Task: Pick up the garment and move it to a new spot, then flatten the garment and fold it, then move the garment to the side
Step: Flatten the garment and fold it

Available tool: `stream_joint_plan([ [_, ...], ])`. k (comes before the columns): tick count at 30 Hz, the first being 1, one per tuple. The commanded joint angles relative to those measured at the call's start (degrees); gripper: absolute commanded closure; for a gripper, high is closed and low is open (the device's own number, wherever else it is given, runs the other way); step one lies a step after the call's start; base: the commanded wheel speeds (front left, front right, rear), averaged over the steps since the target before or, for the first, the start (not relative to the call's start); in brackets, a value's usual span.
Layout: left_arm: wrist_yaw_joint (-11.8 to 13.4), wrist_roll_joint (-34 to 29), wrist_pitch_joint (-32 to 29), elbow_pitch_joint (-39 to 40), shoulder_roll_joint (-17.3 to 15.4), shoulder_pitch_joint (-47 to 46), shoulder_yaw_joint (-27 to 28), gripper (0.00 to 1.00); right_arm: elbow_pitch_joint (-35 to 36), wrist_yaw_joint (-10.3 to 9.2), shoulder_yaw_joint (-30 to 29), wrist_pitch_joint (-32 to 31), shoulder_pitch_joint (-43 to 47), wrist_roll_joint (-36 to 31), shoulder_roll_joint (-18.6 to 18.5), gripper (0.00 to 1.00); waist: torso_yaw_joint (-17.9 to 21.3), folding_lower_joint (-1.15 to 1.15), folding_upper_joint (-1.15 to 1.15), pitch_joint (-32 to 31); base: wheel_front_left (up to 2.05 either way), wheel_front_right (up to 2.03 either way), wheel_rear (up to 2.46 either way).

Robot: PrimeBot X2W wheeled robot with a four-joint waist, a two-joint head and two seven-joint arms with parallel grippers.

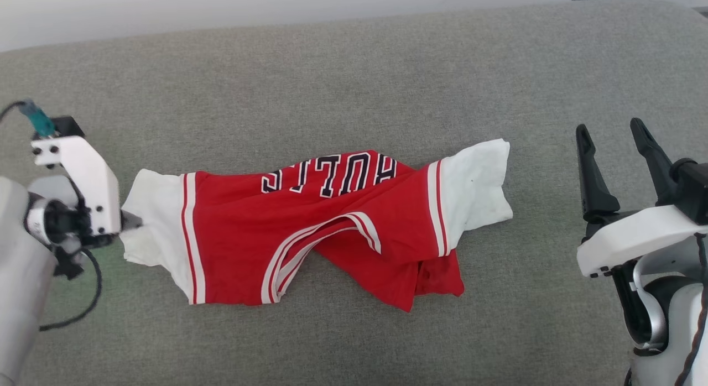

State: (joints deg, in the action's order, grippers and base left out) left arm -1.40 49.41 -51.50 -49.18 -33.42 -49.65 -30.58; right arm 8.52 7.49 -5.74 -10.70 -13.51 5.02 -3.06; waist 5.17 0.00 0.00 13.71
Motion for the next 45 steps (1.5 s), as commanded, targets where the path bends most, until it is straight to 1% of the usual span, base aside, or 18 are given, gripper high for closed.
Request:
stream_joint_plan([
  [1,0.54,0.59,-0.73,1.05,0.15,1.22,-0.04,0.00,0.33,0.00,-0.08,-0.19,0.44,0.19,0.19,0.00,-0.19,0.00,0.00,-0.18,0.00,0.00,0.00],
  [5,1.84,-0.20,-0.64,4.75,-0.31,4.25,-0.94,0.00,1.26,0.00,-0.08,-0.95,1.24,0.41,0.19,0.00,-0.40,0.00,0.00,-0.04,0.00,0.00,0.00],
  [9,3.32,0.43,0.90,5.46,0.12,7.12,-0.54,0.00,1.67,0.00,1.01,-2.35,1.19,0.75,0.20,0.00,-0.08,0.00,0.00,0.60,0.00,0.00,0.00],
  [12,2.93,0.43,3.28,4.75,0.73,8.36,-0.49,0.00,1.11,0.00,1.81,-4.68,1.32,1.21,0.04,0.00,0.14,0.00,0.00,1.28,0.00,0.00,0.00],
  [13,2.36,0.59,3.55,4.35,1.12,8.82,-0.61,0.00,0.72,0.00,2.07,-5.70,1.30,1.69,-0.05,0.00,0.19,0.00,0.00,1.47,0.00,0.00,0.00],
  [14,1.80,1.02,3.20,3.80,1.56,9.06,-0.76,0.76,0.28,0.00,2.34,-6.83,1.18,1.81,-0.47,0.00,0.16,0.00,0.00,1.67,0.00,0.00,0.00],
  [15,1.63,1.45,3.29,3.33,2.11,9.09,-0.71,1.00,-0.42,0.00,2.79,-8.11,0.91,2.23,-0.95,0.00,0.05,0.00,0.00,1.86,0.00,0.00,0.00],
  [21,-0.60,1.09,4.22,2.34,4.09,6.89,-1.74,1.00,-5.18,0.00,4.28,-16.57,-1.85,5.44,-4.01,0.00,-1.91,0.00,0.00,3.14,0.00,0.00,0.00],
  [29,-2.05,0.47,5.85,0.58,7.08,2.93,-2.54,1.00,-12.33,0.00,7.04,-28.12,-6.29,8.25,-9.13,0.00,-5.37,0.00,0.00,5.19,0.00,0.00,0.00],
  [33,-2.90,0.51,6.90,-0.64,8.04,1.82,-2.90,1.00,-15.84,0.00,8.56,-34.50,-7.76,9.47,-10.48,0.00,-6.55,0.00,0.00,6.01,0.00,0.00,0.00],
  [34,-3.03,0.70,7.13,-0.97,8.27,1.68,-2.87,1.00,-16.78,0.00,8.65,-36.23,-8.12,10.79,-10.14,0.00,-6.72,0.00,0.00,6.16,0.00,0.00,0.00],
  [36,-3.35,0.83,7.60,-1.67,8.67,1.43,-2.96,1.00,-18.01,0.02,10.80,-39.30,-8.18,12.33,-10.75,0.00,-7.05,0.00,0.00,6.31,0.00,0.00,0.00],
  [37,-3.54,0.79,7.83,-1.94,8.83,1.15,-3.05,1.00,-18.47,0.02,11.25,-40.48,-8.34,13.88,-10.43,0.00,-7.16,0.00,0.00,6.39,0.00,0.00,0.00],
  [39,-3.95,0.95,8.26,-2.55,9.18,0.71,-3.22,1.00,-19.11,0.16,13.09,-42.43,-9.07,15.40,-11.70,0.00,-7.43,0.00,0.00,6.49,0.00,0.00,0.00],
  [40,-4.08,0.94,8.40,-2.81,9.28,0.61,-3.32,1.00,-19.66,0.16,13.71,-43.17,-9.21,16.23,-12.18,0.02,-7.51,0.00,0.00,6.48,0.00,0.00,0.00],
  [41,-4.29,0.94,8.77,-3.11,9.38,0.46,-3.39,1.00,-20.30,0.16,14.24,-43.68,-9.54,17.00,-12.61,0.80,-7.55,0.00,0.00,6.46,0.00,0.00,0.00],
  [42,-4.38,0.97,8.92,-3.37,9.48,0.22,-3.46,1.00,-20.79,0.16,14.48,-43.64,-10.25,17.66,-13.10,1.00,-7.55,0.00,0.00,6.41,0.00,0.00,0.00],
  [45,-4.58,0.53,9.39,-3.90,9.41,-0.58,-3.69,1.00,-21.85,0.15,14.20,-43.40,-11.58,19.62,-13.38,1.00,-7.59,0.00,0.00,6.18,0.00,0.00,0.00],
])
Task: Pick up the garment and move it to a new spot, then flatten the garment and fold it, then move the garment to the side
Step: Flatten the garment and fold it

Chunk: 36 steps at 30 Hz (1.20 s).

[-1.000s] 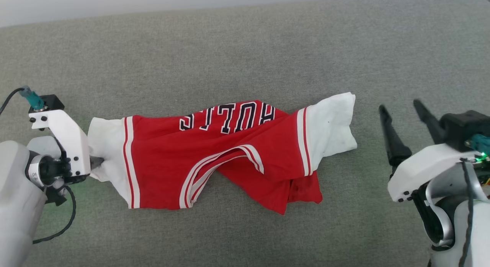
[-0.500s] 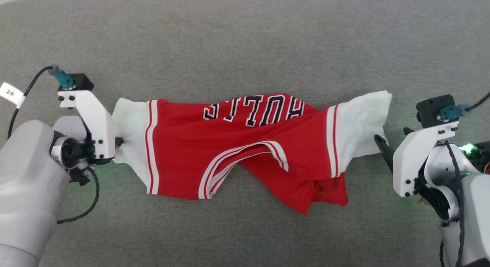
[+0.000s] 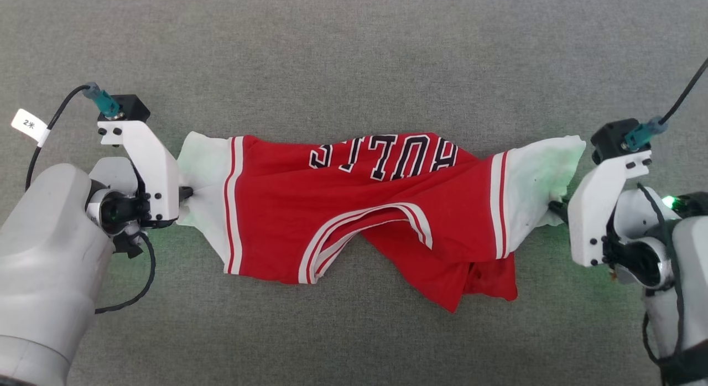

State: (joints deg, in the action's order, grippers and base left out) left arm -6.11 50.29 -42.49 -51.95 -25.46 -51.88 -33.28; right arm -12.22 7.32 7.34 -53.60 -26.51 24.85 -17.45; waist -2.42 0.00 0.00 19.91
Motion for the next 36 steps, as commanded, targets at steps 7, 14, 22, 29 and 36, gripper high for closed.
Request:
stream_joint_plan([
  [7,-0.26,-0.78,1.62,-0.58,0.78,-3.44,-0.56,1.00,-1.03,0.28,-3.11,1.98,-5.12,3.07,0.44,1.00,0.23,0.00,0.00,-2.45,0.00,0.00,0.00],
  [14,0.52,-1.94,1.61,1.85,-0.22,-9.64,-0.34,1.00,-1.23,0.18,-7.34,4.77,-12.84,0.91,2.97,1.00,1.27,0.00,0.00,-7.10,0.00,0.00,0.00],
  [22,1.63,-2.81,1.12,3.58,-1.15,-15.70,0.20,1.00,-5.39,0.17,-8.67,9.39,-22.57,-4.04,6.95,1.00,3.00,0.00,0.00,-11.86,0.00,0.00,0.00],
  [29,2.51,-3.70,3.05,4.34,-2.04,-20.64,0.77,1.00,-9.59,0.17,-8.83,13.69,-30.38,-5.97,10.03,1.00,4.32,0.00,0.00,-14.46,0.00,0.00,0.00],
  [36,2.83,-4.80,5.86,3.85,-2.46,-24.74,0.98,1.00,-14.44,0.17,-8.63,17.71,-37.58,-7.04,11.43,1.00,5.17,0.00,0.00,-15.64,0.00,0.00,0.00],
])
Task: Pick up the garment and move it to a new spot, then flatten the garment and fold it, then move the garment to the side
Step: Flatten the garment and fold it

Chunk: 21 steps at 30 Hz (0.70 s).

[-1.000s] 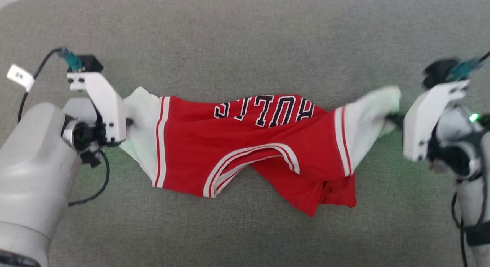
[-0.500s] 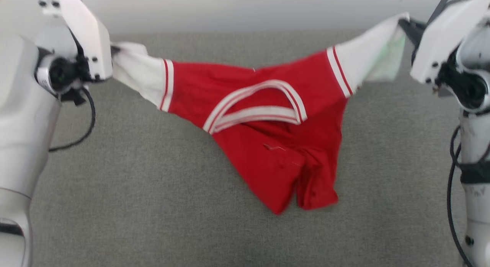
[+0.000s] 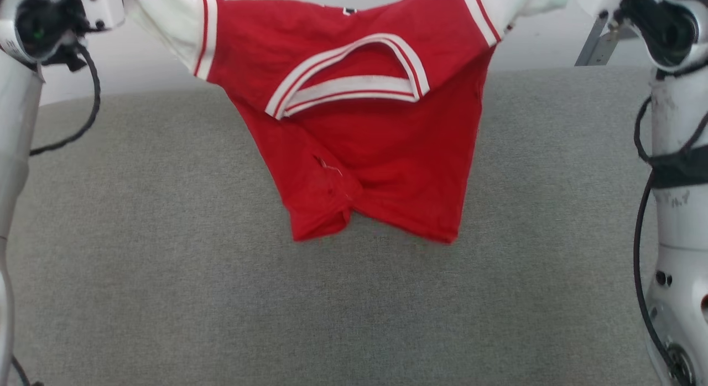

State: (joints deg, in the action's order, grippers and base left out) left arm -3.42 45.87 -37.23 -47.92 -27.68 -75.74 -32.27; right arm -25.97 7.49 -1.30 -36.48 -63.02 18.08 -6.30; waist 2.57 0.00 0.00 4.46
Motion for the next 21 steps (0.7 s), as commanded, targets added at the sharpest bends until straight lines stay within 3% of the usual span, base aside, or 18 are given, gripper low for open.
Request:
stream_joint_plan([
  [1,0.14,-0.67,0.82,-0.33,-0.33,-1.39,-0.15,1.00,-1.45,0.01,0.32,1.00,-2.07,-0.27,0.39,1.00,0.26,0.00,0.00,-0.25,0.00,0.00,0.00],
  [11,0.47,-1.95,5.10,-2.06,0.29,-6.01,0.22,1.00,-8.51,0.01,2.77,6.39,-9.28,-1.44,0.62,1.00,0.77,0.00,0.00,1.87,0.00,0.00,0.00],
  [21,0.99,-6.03,18.54,-5.71,1.94,-16.90,0.38,1.00,-20.69,0.01,5.23,23.34,-21.41,-5.72,0.34,1.00,1.25,0.00,0.00,12.73,0.00,0.00,0.00],
])
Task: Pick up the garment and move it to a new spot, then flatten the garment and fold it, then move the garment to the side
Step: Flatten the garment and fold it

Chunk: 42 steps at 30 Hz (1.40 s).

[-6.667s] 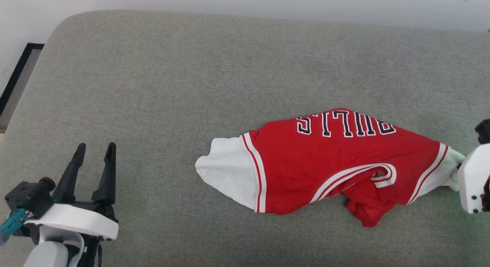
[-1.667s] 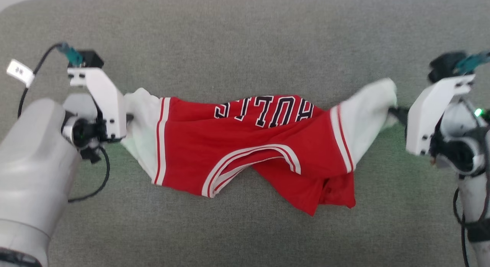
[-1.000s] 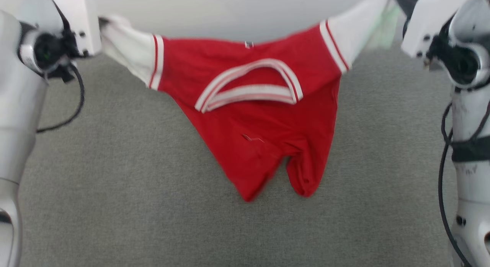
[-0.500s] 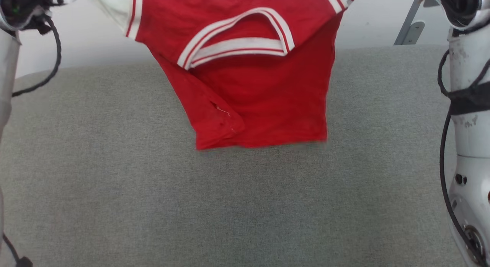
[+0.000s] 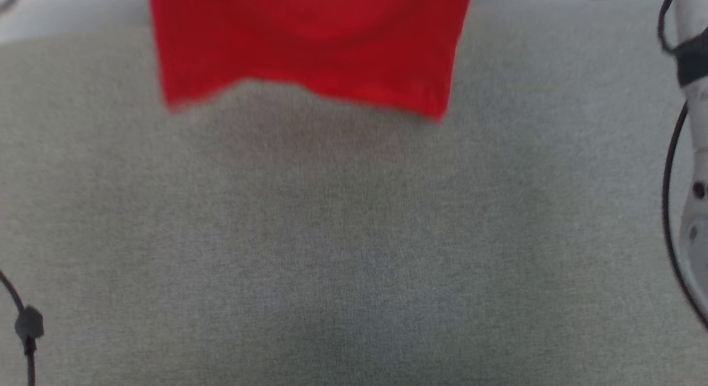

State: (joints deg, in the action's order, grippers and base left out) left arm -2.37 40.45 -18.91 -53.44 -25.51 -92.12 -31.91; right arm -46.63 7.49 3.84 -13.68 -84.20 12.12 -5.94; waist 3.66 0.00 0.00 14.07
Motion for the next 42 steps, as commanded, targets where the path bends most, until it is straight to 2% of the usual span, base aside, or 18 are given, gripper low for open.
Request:
stream_joint_plan([
  [1,-0.12,-1.30,2.37,-0.65,-0.29,-1.76,-0.16,1.00,-1.19,0.01,-0.46,3.58,-1.73,-0.60,-0.02,1.00,0.25,0.00,0.00,4.18,0.00,0.00,0.00],
  [7,-0.20,-5.78,17.77,-2.19,0.06,-9.57,-0.82,1.00,-6.51,0.01,-1.31,22.46,-9.05,-8.60,-0.93,1.00,-0.16,0.00,0.00,9.42,0.00,0.00,0.00],
  [9,-0.89,-6.20,22.01,-3.40,0.60,-10.54,-0.81,1.00,-8.22,0.01,-1.31,26.42,-10.25,-11.74,-0.79,1.00,-0.47,0.00,0.00,10.47,0.00,0.00,0.00],
  [11,-1.81,-6.17,25.04,-4.90,1.09,-10.85,-0.86,1.00,-9.92,0.01,-1.36,27.85,-10.82,-14.49,-0.69,1.00,-0.83,0.00,0.00,11.21,0.00,0.00,0.00],
  [14,-2.84,-6.26,25.92,-8.51,1.63,-8.92,-1.79,1.00,-13.13,0.01,-0.34,28.52,-9.73,-15.66,0.11,1.00,-1.26,0.00,0.00,11.57,0.00,0.00,0.00],
  [19,-4.29,-4.46,21.96,-14.43,3.28,-3.79,-3.03,1.00,-18.72,0.00,3.27,28.72,-5.84,-11.89,1.16,1.00,-2.30,0.00,0.00,11.00,0.00,0.00,0.00],
  [23,-4.90,-2.84,16.70,-16.99,3.54,1.37,-4.00,1.00,-21.75,0.00,7.25,27.01,-1.77,-6.00,1.60,1.00,-2.91,0.00,0.00,9.59,0.00,0.00,0.00],
  [27,-5.02,0.15,8.37,-18.12,4.41,7.77,-4.73,1.00,-20.95,0.01,12.60,23.44,3.64,0.52,1.30,1.00,-3.46,0.00,0.00,7.58,0.00,0.00,0.00],
  [30,-5.05,0.92,5.03,-16.93,4.44,10.90,-5.84,1.00,-19.55,0.00,15.67,20.10,6.94,4.30,0.42,1.00,-3.76,0.00,0.00,6.53,0.00,0.00,0.00],
  [35,-5.08,4.21,-1.02,-12.47,2.72,19.40,-7.58,1.00,-10.53,0.00,21.92,11.20,16.00,14.85,-3.89,1.00,-4.12,0.00,0.00,4.29,0.00,0.00,0.00],
  [42,-5.06,7.42,-6.49,-2.79,-1.04,30.78,-9.14,1.00,7.39,0.01,26.37,-1.44,31.40,26.19,-14.37,1.00,-4.88,0.00,0.00,2.01,0.00,0.00,0.00],
])
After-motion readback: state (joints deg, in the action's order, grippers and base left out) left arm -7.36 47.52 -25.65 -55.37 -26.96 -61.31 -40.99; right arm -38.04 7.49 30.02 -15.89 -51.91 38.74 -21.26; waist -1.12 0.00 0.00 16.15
